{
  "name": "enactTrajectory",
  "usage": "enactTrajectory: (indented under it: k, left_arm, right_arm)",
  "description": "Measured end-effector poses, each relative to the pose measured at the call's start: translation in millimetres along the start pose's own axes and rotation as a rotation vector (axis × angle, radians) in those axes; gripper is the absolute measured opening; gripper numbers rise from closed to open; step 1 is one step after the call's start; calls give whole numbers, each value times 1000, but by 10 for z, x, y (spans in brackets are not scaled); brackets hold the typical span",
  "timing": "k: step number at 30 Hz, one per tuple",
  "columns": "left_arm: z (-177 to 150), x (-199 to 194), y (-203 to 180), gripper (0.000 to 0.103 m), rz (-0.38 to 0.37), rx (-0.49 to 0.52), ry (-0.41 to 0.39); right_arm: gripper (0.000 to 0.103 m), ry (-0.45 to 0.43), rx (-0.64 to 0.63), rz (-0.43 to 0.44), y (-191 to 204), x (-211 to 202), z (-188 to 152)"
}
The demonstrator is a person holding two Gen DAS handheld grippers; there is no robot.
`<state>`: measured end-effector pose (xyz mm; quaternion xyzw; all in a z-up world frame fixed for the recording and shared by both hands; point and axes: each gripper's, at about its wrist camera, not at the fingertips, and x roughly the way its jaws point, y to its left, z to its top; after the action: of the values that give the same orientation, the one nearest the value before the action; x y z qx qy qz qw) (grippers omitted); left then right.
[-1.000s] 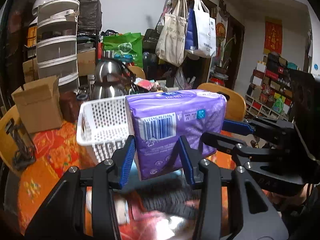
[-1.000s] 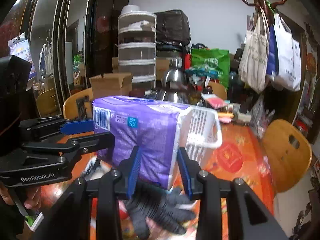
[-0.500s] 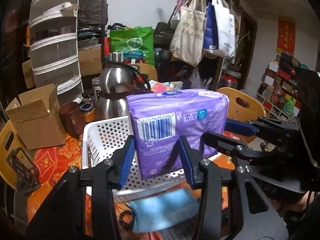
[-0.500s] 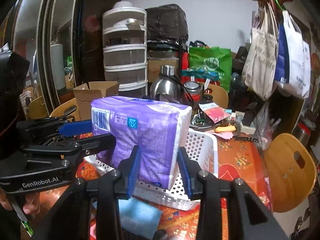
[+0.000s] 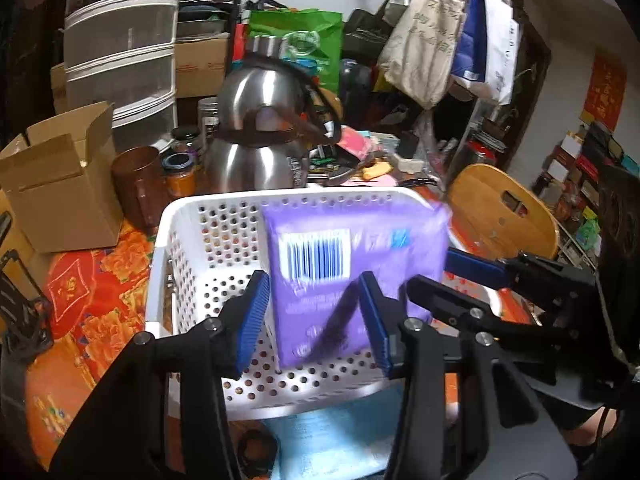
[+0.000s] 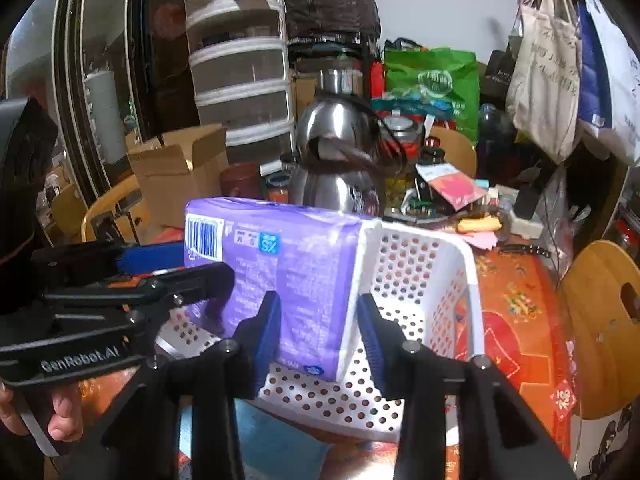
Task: Organize soft objects
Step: 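Carry the purple tissue pack into the white basket and release it, then move the right tool back to the clear plastic bag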
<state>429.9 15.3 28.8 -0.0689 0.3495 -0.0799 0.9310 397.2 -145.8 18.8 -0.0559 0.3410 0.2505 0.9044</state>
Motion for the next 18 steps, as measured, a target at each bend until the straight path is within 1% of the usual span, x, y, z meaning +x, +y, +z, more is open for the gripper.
enactTrajectory:
  k: [1,2,3,5,8,10,13,15,18]
  left_arm:
    - [-21,45,29,60,12,-8,2]
    - [-39,69,49,69,29,-9,3]
    - [-59,84,72,74,52,-13,5]
    - [-104,71,128,80,54,-22,-3]
    - [-148,59,198,81,56,-32,-2]
    - [-194,59,216,82,32,-34,8]
    - [-258,58,165,82,35,-12,13]
    - [-302,63,132,82,34,-2,20]
    - [-368,-15,110,82,26,-7,12]
  right_arm:
    - [43,7,3,-5,-5,19,-13]
    - [49,16,20,-13,-45,45,-45]
    - [58,24,37,-18,-90,59,-72]
    - [61,30,65,-10,-154,56,-128]
    - [61,25,81,-17,-194,4,-195]
    - [61,26,92,-15,-201,-22,-222]
    - [61,19,83,-9,-160,-81,-263]
    - [61,18,64,-31,-122,-113,-287]
    - [61,22,77,-26,-113,-176,-337]
